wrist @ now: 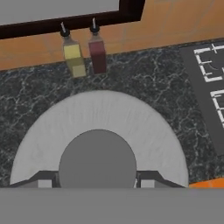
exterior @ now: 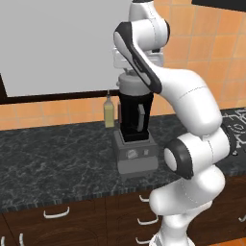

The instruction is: Close the lid blender by securely placing the lid on top.

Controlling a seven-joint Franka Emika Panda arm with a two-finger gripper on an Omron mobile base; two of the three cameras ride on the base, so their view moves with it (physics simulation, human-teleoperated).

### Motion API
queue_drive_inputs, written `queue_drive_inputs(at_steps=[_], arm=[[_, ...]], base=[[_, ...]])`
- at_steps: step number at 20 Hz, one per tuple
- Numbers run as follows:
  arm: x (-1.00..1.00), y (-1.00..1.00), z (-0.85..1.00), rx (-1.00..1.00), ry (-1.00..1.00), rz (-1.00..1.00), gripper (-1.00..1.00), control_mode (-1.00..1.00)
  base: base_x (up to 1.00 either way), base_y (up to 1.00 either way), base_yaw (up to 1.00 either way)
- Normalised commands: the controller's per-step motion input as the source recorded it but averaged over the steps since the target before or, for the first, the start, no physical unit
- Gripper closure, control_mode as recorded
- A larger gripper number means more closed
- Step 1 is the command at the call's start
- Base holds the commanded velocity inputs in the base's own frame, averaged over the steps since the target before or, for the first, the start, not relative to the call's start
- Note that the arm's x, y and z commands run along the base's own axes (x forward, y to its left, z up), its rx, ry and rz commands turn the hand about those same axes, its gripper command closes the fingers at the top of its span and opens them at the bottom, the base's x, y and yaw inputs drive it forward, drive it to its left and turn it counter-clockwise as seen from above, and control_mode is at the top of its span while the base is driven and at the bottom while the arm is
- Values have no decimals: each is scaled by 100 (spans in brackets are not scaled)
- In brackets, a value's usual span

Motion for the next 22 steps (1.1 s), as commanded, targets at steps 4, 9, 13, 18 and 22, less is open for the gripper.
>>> queue_drive_inputs(at_steps=[4,9,13,18,22], arm=[[-16,-26,1,0,-3,0,100,-100],[-18,-5,0,0,-10,0,100,-100],[-33,3,0,0,-7,0,100,-100],[-31,4,0,0,0,0,100,-100],[-1,11,0,0,0,0,100,-100]], base=[[0,0,0],[0,0,0],[0,0,0],[0,0,0],[0,0,0]])
